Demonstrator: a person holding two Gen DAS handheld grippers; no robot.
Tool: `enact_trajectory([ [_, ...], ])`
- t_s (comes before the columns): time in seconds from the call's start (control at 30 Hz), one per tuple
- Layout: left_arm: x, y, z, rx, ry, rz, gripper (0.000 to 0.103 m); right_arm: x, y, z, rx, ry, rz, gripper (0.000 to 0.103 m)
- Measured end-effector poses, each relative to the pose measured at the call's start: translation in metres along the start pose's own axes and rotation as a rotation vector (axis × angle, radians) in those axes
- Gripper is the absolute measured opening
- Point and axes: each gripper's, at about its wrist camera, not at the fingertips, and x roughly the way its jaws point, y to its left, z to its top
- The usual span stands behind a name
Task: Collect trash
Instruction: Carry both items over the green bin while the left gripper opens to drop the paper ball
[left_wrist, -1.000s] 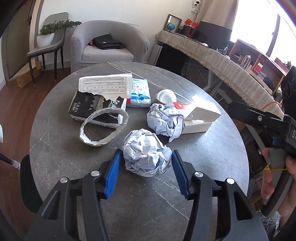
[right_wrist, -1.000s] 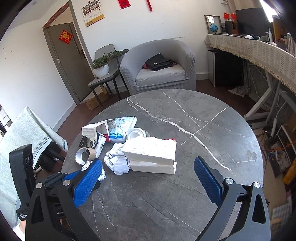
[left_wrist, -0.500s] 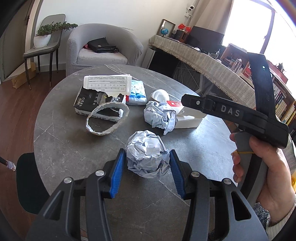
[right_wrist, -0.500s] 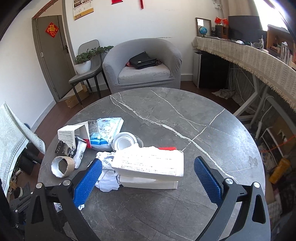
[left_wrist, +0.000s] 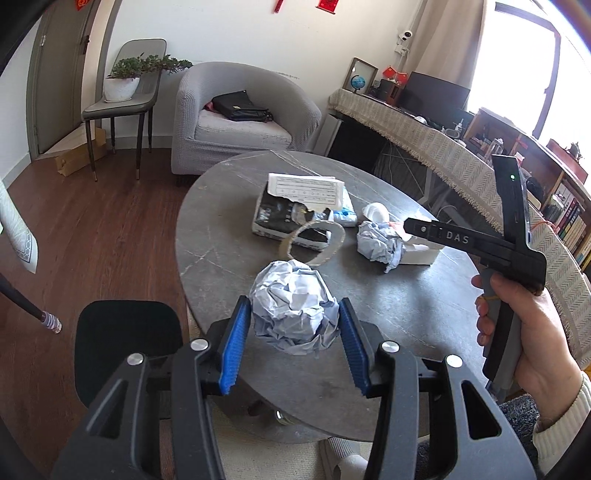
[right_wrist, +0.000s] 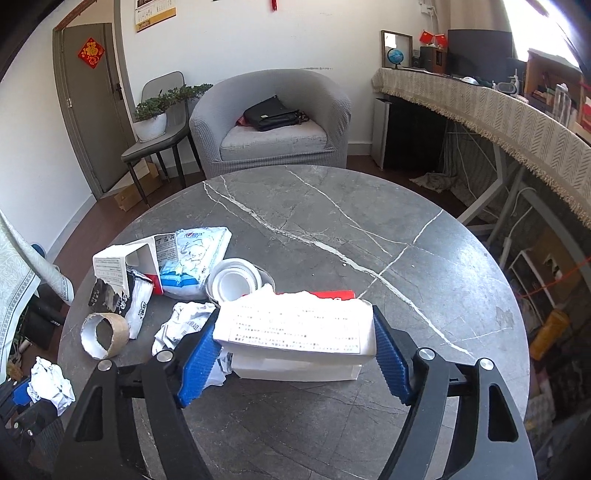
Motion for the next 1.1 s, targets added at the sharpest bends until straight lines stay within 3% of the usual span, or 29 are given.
enact_trajectory([
  [0.2, -0.016, 0.035, 0.005, -0.054, -0.023, 0.054, 0.051, -0.021, -0.005, 0.009, 0.014, -0.063, -0.020, 0.077],
  [0.37, -0.025, 0.058, 0.003, -0.077, -0.027, 0.104, 0.051, -0.030, 0.005, 0.015, 0.018, -0.085, 0.037, 0.077],
  [0.73, -0.021, 0.117, -0.010, -0.149, 0.030, 0.213, 0.051, -0.037, 0.061, 0.022, -0.036, -0.088, 0.176, 0.077],
  [1.1, -0.010, 0.169, -0.027, -0.228, 0.111, 0.269, 0.051, -0.038, 0.135, 0.013, -0.128, -0.078, 0.309, 0.077],
])
